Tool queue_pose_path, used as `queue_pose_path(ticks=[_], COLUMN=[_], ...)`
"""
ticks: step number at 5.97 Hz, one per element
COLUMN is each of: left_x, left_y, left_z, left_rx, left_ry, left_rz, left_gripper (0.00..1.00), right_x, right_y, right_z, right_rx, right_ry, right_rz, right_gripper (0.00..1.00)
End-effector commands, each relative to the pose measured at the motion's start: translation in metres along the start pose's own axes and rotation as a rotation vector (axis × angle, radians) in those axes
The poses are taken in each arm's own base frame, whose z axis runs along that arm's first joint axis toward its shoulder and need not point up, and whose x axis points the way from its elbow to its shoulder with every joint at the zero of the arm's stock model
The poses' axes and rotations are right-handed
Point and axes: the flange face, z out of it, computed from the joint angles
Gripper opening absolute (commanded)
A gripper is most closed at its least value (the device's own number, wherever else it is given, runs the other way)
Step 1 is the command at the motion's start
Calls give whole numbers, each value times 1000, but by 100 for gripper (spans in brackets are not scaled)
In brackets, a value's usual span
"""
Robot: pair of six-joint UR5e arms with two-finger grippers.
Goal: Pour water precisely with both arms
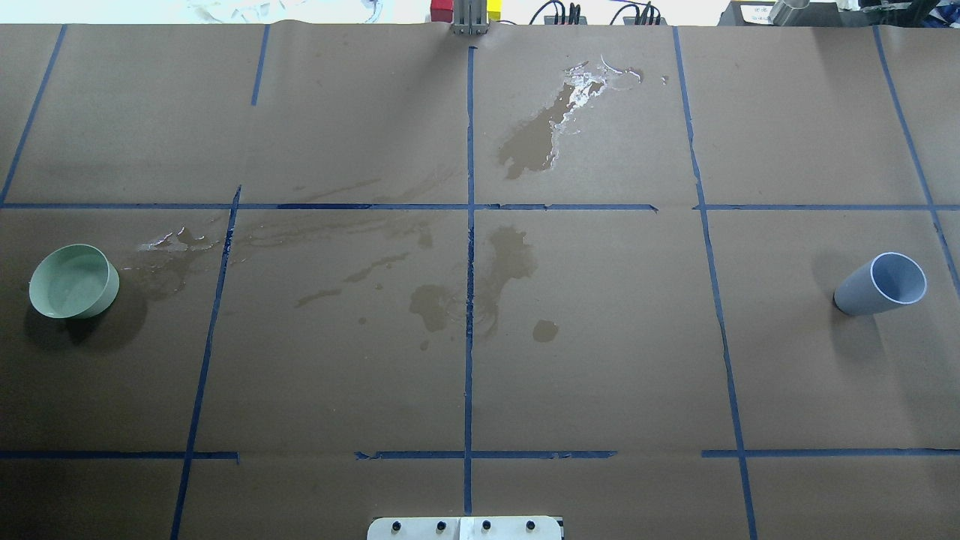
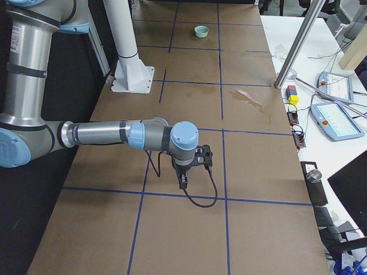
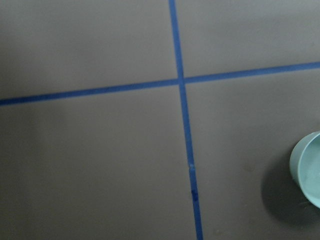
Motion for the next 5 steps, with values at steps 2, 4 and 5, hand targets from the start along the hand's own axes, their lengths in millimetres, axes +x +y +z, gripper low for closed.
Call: queue_pose_path(ticks=[2, 4, 5], left_x=[-7, 9, 9], left_y=[12, 10, 12], left_z=[11, -2, -4], left_rx=[1, 22, 26], left_ry=[7, 42, 35], left_rz=[-1, -7, -6], left_gripper=[100, 100, 100], right_x=[15, 18, 22], right_y=[-4, -4, -3], right_z=[9, 11, 15], right_rx=[-18, -22, -30], right_ry=[40, 39, 36], right_rz=[13, 12, 22], right_gripper=[100, 100, 100])
